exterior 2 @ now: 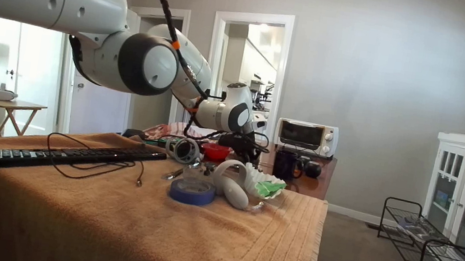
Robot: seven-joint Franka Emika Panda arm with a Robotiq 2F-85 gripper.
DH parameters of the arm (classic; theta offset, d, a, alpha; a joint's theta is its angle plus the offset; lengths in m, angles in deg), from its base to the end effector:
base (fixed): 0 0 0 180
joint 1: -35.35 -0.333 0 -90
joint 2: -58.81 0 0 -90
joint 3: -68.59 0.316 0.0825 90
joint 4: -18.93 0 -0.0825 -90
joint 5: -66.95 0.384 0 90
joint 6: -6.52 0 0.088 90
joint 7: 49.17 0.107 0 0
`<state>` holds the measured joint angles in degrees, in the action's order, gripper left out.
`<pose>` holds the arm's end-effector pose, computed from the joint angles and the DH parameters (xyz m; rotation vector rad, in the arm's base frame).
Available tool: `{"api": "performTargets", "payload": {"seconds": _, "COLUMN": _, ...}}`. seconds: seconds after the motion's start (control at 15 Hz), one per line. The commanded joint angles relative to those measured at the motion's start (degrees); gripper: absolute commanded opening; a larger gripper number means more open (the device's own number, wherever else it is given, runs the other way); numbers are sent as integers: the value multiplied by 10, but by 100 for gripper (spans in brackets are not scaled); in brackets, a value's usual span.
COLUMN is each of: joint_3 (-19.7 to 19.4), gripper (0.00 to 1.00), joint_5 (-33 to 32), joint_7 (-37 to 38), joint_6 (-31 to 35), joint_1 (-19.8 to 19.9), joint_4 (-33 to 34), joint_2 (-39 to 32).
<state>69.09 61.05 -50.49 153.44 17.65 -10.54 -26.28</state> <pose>0.7962 0.2581 0.1499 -2.9453 -0.5973 -0.8784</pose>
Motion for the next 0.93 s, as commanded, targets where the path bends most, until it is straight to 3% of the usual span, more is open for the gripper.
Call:
{"api": "performTargets", "payload": {"seconds": 0.0, "joint_3": 9, "gripper": 57, "joint_5": 12, "joint_7": 0, "joint_6": -18, "joint_1": 3, "joint_4": -1, "joint_2": 0}}
{"api": "performTargets", "payload": {"seconds": 0.2, "joint_3": 19, "gripper": 81, "joint_5": 20, "joint_7": -2, "joint_6": -38, "joint_1": 4, "joint_4": 7, "joint_2": 0}}
{"api": "performTargets", "payload": {"seconds": 0.47, "joint_3": 29, "gripper": 87, "joint_5": 27, "joint_7": -4, "joint_6": -69, "joint_1": 3, "joint_4": 32, "joint_2": -7}}
{"api": "performTargets", "payload": {"seconds": 0.67, "joint_3": 30, "gripper": 70, "joint_5": 29, "joint_7": 0, "joint_6": -95, "joint_1": 1, "joint_4": 46, "joint_2": -8}}
{"api": "performTargets", "payload": {"seconds": 0.73, "joint_3": 30, "gripper": 72, "joint_5": 29, "joint_7": 1, "joint_6": -101, "joint_1": 1, "joint_4": 49, "joint_2": -8}}
{"api": "performTargets", "payload": {"seconds": 0.87, "joint_3": 30, "gripper": 66, "joint_5": 31, "joint_7": 3, "joint_6": -111, "joint_1": 1, "joint_4": 53, "joint_2": -9}}
